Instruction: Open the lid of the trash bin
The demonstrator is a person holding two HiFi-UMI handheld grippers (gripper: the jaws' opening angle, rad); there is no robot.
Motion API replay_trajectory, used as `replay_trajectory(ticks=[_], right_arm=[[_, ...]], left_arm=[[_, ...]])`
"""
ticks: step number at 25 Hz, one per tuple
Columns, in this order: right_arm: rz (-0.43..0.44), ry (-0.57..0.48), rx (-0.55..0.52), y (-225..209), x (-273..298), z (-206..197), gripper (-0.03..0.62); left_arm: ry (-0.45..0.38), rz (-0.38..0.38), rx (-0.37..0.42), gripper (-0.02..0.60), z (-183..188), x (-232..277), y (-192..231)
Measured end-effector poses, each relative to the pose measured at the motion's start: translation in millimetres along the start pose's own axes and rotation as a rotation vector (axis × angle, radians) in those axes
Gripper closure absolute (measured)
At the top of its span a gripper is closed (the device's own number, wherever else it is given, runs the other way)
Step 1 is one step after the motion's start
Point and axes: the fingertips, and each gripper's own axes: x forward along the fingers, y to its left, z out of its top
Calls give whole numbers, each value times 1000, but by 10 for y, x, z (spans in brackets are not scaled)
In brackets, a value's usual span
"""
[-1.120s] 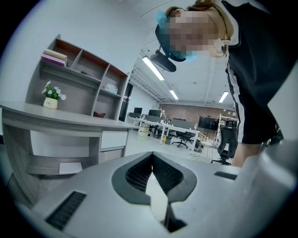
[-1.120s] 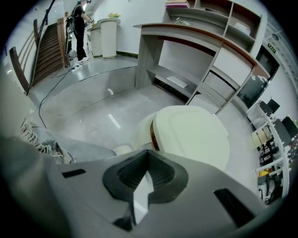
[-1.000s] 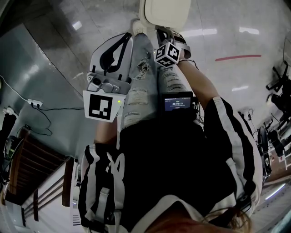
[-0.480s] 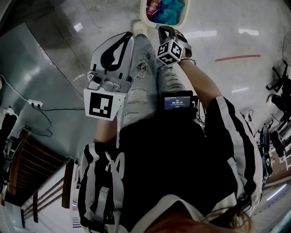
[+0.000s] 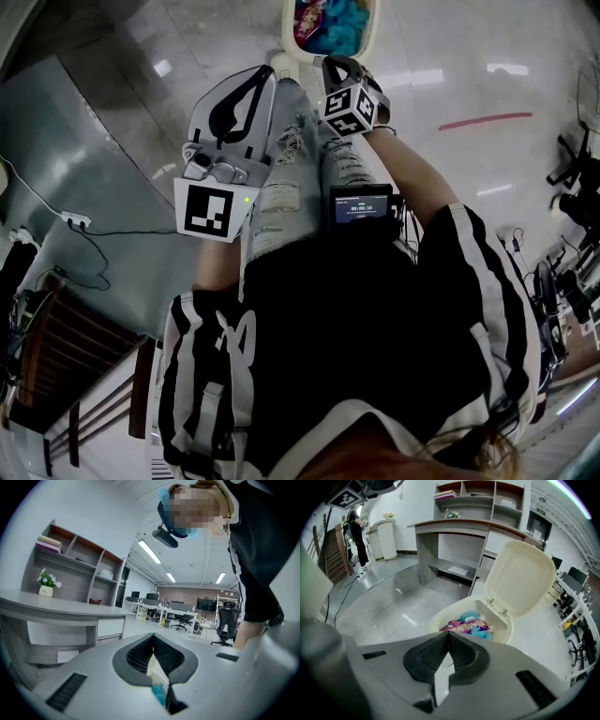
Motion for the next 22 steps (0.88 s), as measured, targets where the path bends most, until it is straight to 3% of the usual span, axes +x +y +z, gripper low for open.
replay_trajectory(ticks=[22], right_arm=[[-20,-160,28,-143,-820,633,586]], left_arm=[[-15,-33,40,574,343,-104,-204]])
